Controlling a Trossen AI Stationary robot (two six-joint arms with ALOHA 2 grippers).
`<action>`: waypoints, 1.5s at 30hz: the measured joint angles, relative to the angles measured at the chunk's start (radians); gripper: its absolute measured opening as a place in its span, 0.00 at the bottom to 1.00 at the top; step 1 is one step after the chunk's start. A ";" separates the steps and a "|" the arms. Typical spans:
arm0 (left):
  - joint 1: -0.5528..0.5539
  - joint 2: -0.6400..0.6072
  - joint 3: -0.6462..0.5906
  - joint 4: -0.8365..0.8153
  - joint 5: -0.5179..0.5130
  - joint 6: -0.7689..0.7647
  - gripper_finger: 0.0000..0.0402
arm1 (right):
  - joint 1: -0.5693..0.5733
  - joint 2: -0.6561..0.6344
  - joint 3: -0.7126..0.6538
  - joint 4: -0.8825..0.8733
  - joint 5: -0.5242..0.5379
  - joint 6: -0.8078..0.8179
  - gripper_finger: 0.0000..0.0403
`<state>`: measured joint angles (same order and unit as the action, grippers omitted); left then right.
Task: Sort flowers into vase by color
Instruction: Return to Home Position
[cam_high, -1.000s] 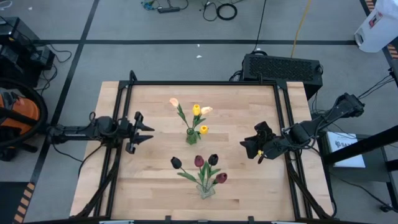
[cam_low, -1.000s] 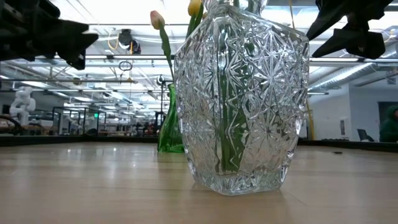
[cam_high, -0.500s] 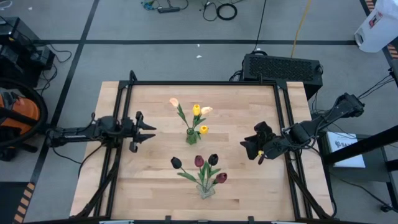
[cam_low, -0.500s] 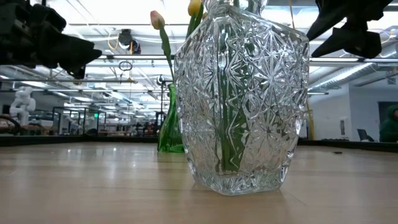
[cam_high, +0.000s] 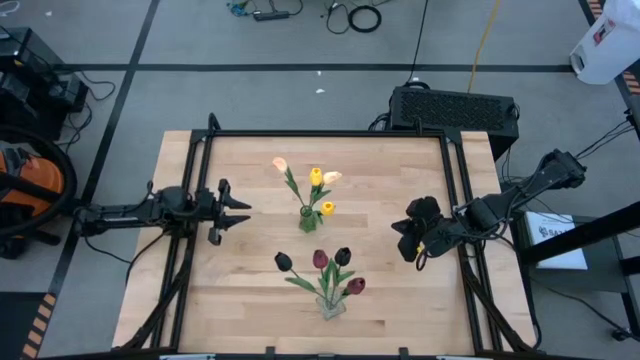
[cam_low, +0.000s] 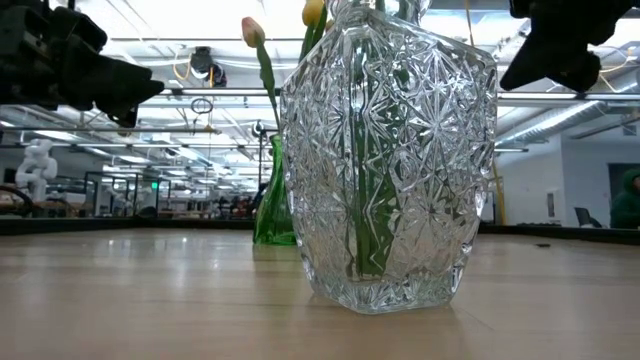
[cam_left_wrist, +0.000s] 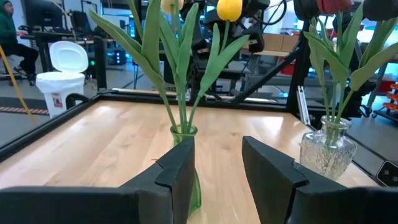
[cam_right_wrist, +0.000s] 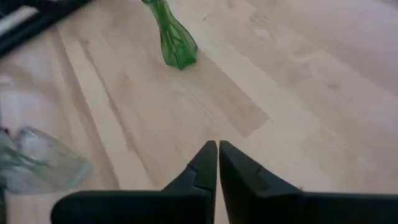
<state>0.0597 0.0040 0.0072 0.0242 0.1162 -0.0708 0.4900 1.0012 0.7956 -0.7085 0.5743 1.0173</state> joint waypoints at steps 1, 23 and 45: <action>0.000 0.000 0.000 0.000 0.000 0.000 0.35 | 0.000 0.000 0.000 -0.009 0.000 -0.017 0.03; 0.000 0.000 0.000 0.001 0.000 -0.001 0.35 | -0.191 -0.169 -0.490 0.791 -0.147 -0.695 0.00; 0.000 0.000 -0.001 0.003 0.000 0.000 0.35 | -0.406 -0.569 -0.783 1.089 -0.368 -0.966 0.00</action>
<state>0.0597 0.0044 0.0067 0.0273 0.1165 -0.0711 0.0841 0.4323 0.0122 0.3800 0.2064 0.0511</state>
